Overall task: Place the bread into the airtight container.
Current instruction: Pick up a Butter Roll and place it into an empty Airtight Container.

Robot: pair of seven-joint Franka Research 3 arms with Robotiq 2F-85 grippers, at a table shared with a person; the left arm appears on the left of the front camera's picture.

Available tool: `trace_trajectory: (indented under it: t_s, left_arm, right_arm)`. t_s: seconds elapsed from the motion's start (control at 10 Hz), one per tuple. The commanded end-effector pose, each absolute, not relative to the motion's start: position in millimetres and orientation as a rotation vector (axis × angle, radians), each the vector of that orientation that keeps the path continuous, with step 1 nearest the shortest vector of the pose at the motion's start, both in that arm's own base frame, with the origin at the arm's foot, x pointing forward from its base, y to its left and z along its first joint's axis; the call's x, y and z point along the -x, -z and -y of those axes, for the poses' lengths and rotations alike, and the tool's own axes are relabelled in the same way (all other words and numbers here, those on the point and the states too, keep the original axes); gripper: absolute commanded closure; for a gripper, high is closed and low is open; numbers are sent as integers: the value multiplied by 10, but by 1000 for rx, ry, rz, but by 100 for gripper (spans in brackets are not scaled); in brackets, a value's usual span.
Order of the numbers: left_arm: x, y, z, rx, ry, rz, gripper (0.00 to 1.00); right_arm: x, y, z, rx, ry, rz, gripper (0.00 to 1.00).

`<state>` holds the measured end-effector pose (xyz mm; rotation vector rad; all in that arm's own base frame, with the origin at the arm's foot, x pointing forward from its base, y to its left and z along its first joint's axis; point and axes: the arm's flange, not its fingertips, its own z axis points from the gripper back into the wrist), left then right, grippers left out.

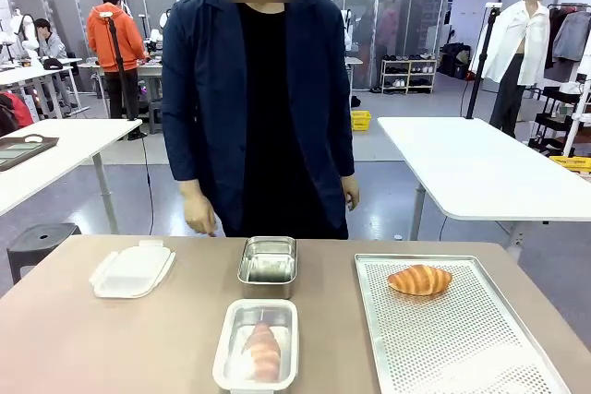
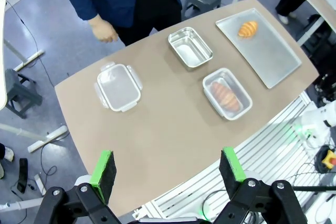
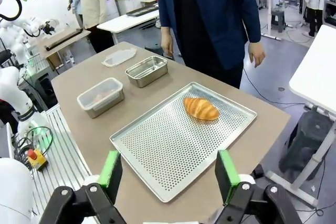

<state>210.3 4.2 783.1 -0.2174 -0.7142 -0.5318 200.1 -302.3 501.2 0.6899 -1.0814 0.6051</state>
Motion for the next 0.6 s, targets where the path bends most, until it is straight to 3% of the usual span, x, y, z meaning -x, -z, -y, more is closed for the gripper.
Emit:
trace_trajectory:
  t_s: [0.0,0.2,0.5]
  left_arm:
    - [-2104,-7834,-28,232,555,714,0]
    - [-2104,-7834,-28,232,555,714,0]
    - [-2104,-7834,-28,232,555,714,0]
  right_arm:
    - [-2008,-5018,3026,-685,-623,1103,10]
    - [-2126,-5332,2860,-610,-725,1030,10]
    - [-2925,-5756,1874,-310,-1056,672,10]
